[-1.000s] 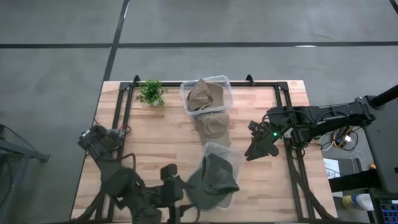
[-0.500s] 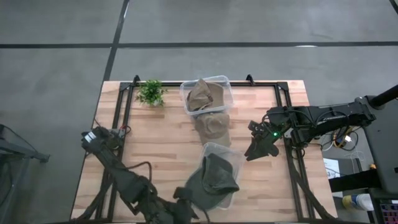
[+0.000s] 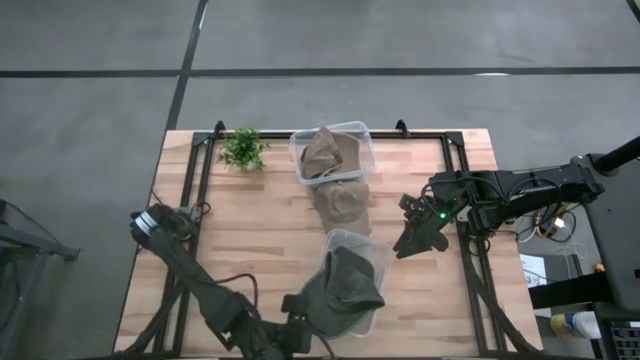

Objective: Pick & Place hat
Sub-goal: Put the gray cap into the bottom transparent container

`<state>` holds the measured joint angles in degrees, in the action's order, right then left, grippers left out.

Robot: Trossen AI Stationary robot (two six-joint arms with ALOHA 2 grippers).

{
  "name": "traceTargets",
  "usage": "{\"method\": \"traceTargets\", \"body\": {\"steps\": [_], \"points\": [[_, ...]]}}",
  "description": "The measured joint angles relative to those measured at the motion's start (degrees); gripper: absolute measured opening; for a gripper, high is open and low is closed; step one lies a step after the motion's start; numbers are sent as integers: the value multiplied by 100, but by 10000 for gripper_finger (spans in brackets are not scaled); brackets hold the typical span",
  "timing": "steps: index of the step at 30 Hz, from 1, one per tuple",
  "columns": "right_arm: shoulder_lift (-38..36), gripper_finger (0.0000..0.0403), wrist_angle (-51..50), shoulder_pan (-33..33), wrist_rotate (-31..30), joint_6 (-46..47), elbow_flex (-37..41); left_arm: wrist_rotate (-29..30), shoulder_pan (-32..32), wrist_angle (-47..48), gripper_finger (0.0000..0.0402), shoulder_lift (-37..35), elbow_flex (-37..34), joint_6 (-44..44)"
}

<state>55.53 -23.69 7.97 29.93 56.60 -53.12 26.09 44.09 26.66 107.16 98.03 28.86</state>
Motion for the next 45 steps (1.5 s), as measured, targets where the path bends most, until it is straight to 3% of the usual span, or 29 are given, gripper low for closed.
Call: {"method": "traceTargets", "body": {"steps": [8,15,17,19,23,32,38,45], "points": [[0,228,0,0,0,21,0,361,-2,-326,238,8,-575,-406],[0,228,0,0,0,21,0,908,-52,-534,238,8,-655,-1238],[0,228,0,2,0,2,0,918,-67,-571,234,8,-653,-1496],[0,228,0,0,0,3,0,565,-129,-582,225,28,-653,-1729],[0,228,0,0,0,10,0,165,-188,-592,205,206,-653,-1774],[0,228,2,0,0,7,0,654,-255,-617,192,194,-568,-1291],[0,228,3,2,0,22,0,203,-549,-585,112,203,-546,-1330],[0,228,3,1,0,19,0,198,-899,-682,15,187,-546,-1070]]}}
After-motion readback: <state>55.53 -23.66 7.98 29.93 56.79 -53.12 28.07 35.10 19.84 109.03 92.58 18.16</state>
